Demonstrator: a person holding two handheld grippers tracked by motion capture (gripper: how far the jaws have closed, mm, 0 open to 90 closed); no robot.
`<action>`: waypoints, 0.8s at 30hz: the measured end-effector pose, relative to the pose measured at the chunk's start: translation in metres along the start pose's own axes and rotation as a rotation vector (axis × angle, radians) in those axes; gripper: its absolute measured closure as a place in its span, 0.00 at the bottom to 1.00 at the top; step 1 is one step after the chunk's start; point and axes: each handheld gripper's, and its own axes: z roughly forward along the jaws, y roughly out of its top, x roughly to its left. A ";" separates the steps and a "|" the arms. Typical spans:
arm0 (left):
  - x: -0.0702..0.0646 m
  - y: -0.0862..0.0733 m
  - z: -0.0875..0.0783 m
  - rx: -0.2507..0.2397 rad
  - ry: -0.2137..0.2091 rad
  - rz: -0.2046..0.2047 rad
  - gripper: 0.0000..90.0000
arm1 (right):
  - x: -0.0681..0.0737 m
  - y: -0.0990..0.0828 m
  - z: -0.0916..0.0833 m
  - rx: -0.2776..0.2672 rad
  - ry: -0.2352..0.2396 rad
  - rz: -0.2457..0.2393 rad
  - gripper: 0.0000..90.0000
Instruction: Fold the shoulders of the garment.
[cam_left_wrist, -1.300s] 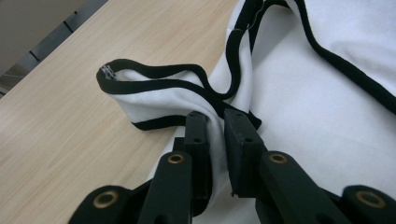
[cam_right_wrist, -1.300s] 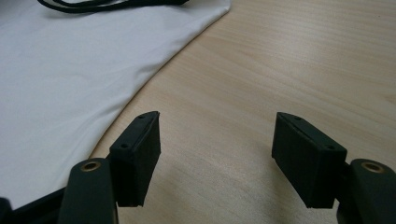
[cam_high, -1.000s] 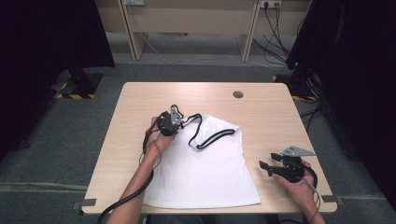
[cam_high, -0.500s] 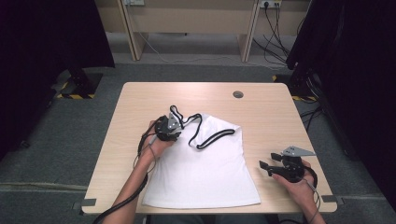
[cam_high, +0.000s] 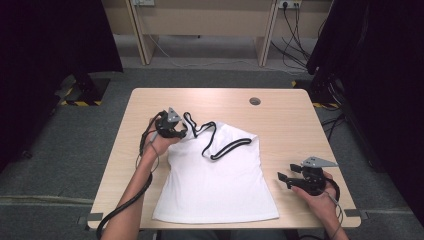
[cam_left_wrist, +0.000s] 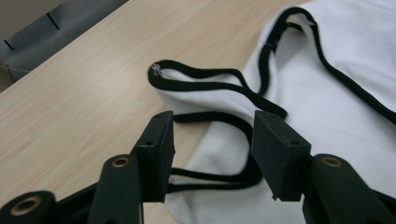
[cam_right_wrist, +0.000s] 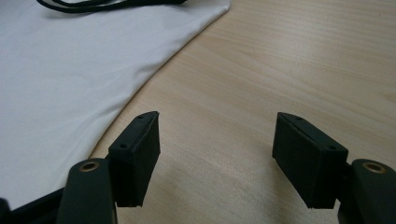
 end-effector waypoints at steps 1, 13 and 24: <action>0.005 0.002 0.003 0.003 -0.001 -0.015 0.53 | 0.000 0.000 0.000 0.000 0.001 0.001 0.36; 0.034 0.019 0.045 0.089 -0.034 -0.074 0.53 | -0.001 0.000 0.000 0.000 0.008 0.008 0.36; 0.029 0.021 0.075 0.132 -0.070 -0.079 0.52 | -0.001 0.000 0.000 0.000 0.014 0.010 0.36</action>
